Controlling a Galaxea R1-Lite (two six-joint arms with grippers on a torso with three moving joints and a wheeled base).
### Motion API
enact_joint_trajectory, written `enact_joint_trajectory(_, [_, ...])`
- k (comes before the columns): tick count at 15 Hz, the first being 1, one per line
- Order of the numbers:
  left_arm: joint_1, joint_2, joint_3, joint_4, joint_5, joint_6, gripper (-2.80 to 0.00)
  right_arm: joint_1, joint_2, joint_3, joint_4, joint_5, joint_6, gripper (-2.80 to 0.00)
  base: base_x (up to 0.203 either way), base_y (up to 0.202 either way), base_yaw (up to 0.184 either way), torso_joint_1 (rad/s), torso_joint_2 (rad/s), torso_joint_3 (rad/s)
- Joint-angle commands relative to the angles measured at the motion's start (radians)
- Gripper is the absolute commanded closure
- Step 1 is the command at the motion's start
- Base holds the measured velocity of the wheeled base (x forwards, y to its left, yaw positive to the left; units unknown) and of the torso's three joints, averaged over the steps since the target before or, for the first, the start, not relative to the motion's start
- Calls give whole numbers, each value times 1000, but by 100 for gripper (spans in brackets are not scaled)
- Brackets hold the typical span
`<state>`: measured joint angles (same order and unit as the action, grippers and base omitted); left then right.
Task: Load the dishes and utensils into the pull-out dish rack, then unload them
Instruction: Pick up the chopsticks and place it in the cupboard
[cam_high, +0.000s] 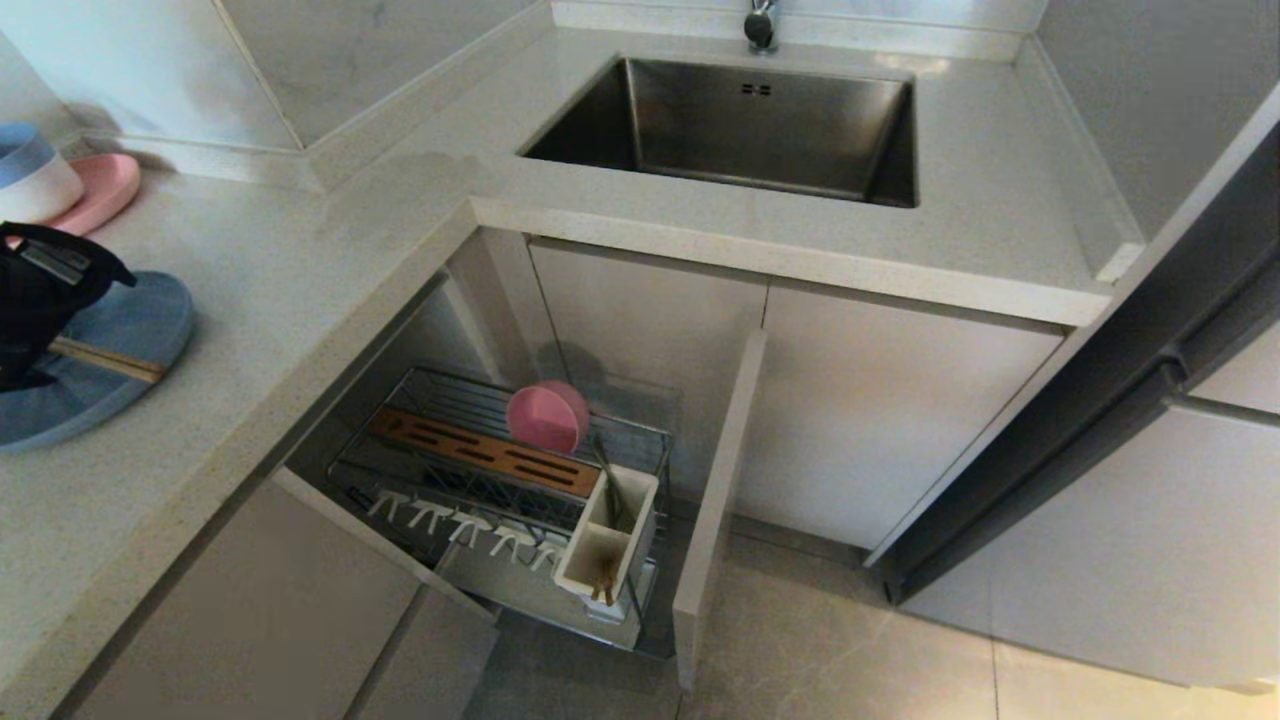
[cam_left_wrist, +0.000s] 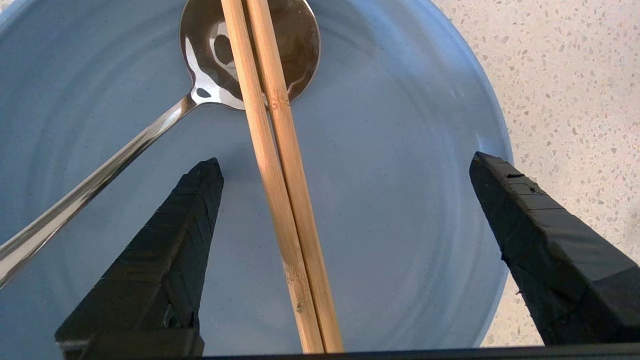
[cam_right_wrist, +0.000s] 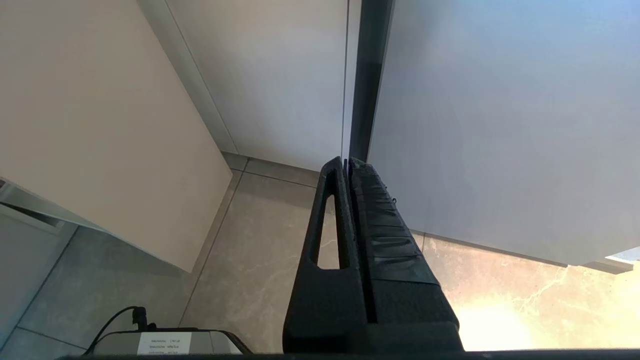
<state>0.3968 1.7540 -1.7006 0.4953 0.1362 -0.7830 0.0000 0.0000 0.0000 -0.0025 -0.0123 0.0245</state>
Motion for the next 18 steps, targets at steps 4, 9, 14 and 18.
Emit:
enact_joint_trajectory(4, [0, 5, 9, 6, -1, -5, -280, 0, 2, 0, -1, 0, 0, 0, 0, 0, 0, 0, 0, 0])
enact_joint_trajectory(9, [0, 4, 11, 6, -11, -5, 0, 0, 0, 0, -1, 0, 0, 0, 0, 0, 0, 0, 0, 0])
enact_joint_trajectory(14, [2, -2, 18, 6, -20, -5, 0, 0, 2, 0, -1, 0, 0, 0, 0, 0, 0, 0, 0, 0])
enact_joint_trajectory(18, [0, -5, 24, 6, -21, -5, 0, 0, 1, 0, -1, 0, 0, 0, 0, 0, 0, 0, 0, 0])
